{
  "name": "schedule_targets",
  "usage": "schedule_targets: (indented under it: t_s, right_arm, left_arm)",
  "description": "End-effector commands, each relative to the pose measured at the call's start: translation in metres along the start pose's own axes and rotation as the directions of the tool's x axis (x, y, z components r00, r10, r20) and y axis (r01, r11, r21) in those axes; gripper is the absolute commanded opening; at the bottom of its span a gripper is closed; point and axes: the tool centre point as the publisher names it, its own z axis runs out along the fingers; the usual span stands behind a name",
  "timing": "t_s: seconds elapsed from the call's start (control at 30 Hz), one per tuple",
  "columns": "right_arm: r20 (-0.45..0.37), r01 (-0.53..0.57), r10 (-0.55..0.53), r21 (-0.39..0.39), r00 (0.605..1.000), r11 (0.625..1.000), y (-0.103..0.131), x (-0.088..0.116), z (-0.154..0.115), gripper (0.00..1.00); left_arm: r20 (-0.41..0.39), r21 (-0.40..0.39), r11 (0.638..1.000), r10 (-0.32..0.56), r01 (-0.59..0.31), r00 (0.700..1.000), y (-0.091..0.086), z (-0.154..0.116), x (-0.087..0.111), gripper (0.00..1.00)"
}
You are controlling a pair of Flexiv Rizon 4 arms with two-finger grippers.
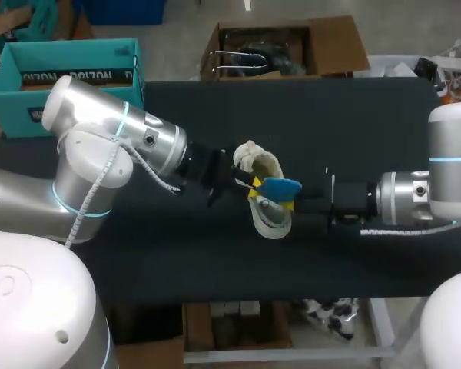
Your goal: Open the shoe tongue, take the insole out of the shoe, put the insole back into the shoe, and pack the shoe into the shoebox
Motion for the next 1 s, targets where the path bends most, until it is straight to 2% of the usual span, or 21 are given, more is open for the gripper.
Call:
schedule_targets:
  t_s: [0.03, 0.23, 0.6, 0.83, 1.0]
  right_arm:
    - [0.001, 0.011, -0.011, 0.0, 1.0, 1.0, 0.006, 0.004, 0.008, 0.0]
    - [-0.018, 0.038, -0.038, -0.008, 0.999, 0.999, 0.018, 0.007, 0.015, 0.0]
    - [-0.022, 0.049, -0.051, -0.083, 0.998, 0.995, 0.032, 0.015, 0.031, 0.0]
    - [-0.022, 0.042, -0.044, -0.079, 0.999, 0.996, 0.038, 0.015, 0.034, 0.0]
    - [-0.03, 0.04, -0.043, -0.081, 0.999, 0.996, 0.037, 0.013, 0.03, 0.0]
  left_arm:
    - [-0.009, -0.003, 1.0, -0.001, 0.001, 1.0, 0.007, 0.008, -0.008, 0.0]
    - [-0.021, -0.013, 1.0, 0.001, -0.001, 1.0, 0.014, 0.013, -0.013, 0.0]
    - [-0.048, -0.025, 0.999, -0.028, 0.027, 0.998, 0.035, 0.024, -0.018, 0.0]
    - [-0.065, -0.008, 0.999, -0.05, 0.049, 0.997, 0.039, 0.022, -0.012, 0.0]
    - [-0.056, 0.045, 0.999, -0.023, 0.026, 0.998, 0.023, 0.008, -0.004, 0.33]
